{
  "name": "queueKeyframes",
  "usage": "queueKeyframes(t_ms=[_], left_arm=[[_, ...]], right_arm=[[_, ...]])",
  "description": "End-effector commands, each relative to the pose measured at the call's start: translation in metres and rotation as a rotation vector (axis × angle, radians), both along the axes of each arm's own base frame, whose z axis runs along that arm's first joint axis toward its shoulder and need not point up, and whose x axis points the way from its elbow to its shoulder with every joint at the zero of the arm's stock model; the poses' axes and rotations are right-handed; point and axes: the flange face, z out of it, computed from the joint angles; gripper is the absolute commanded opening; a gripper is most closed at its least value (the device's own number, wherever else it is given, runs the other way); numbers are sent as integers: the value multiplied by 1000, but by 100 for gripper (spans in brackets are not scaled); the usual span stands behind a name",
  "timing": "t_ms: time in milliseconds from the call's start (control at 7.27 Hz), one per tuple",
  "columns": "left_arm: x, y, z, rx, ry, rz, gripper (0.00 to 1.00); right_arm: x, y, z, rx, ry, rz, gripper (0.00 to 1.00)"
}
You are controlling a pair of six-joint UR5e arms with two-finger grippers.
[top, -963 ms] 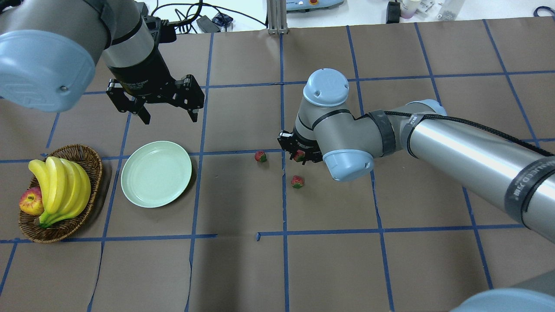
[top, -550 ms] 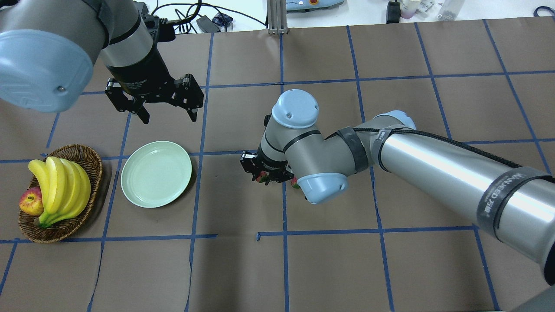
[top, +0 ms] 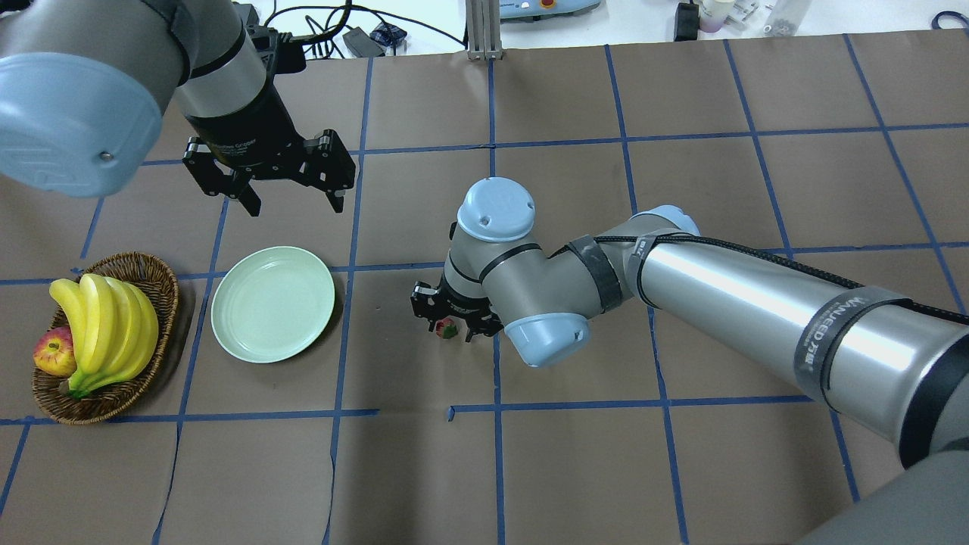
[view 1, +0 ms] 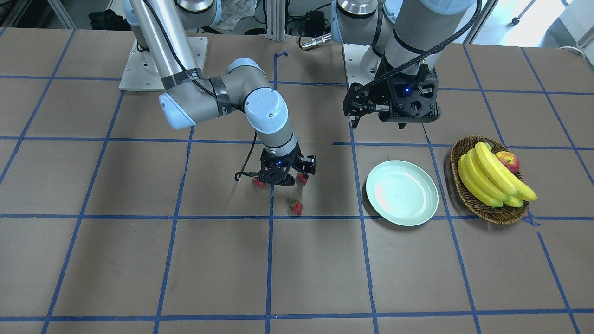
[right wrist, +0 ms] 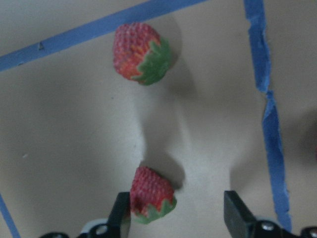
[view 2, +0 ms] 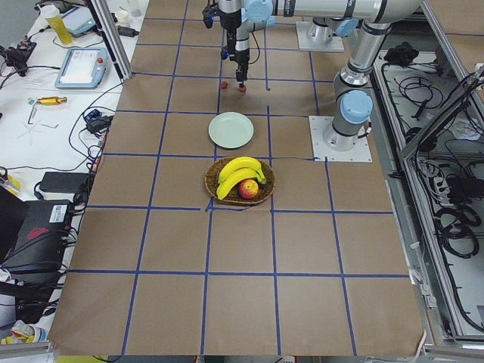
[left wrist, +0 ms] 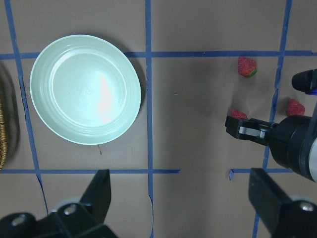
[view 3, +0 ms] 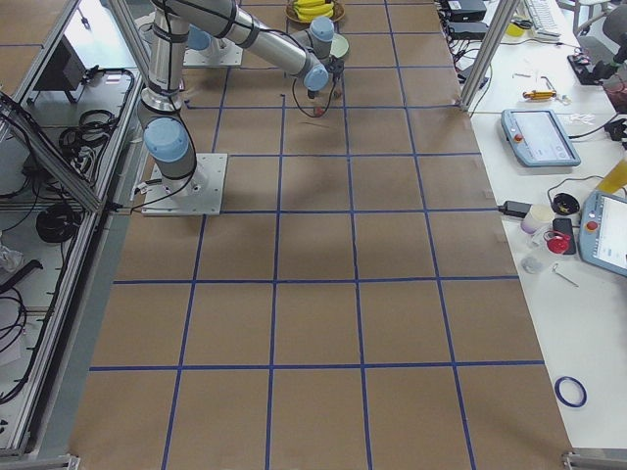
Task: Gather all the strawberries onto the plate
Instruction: 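Carry the second strawberry toward the plate and release it beside the first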
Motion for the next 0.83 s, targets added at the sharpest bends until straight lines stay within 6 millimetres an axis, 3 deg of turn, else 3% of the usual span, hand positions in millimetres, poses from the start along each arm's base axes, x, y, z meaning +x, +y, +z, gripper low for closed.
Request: queueKeyframes(t_ms=[0,275,550,688], left_arm=[[0,0,0,0,0,1,100],[-1,-1,-3,6,-1,1,100],[-1,-2,-5,9,-1,2,100],[-1,-2,-5,11,-1,2,100]], right_arm=[[-30,-6,12,15,162,0,100],[-42,-4,1,34,200,45,100],[-40,-18,-2,-11,202,37,99],[-40,-19,-11,-29,194,32,90]])
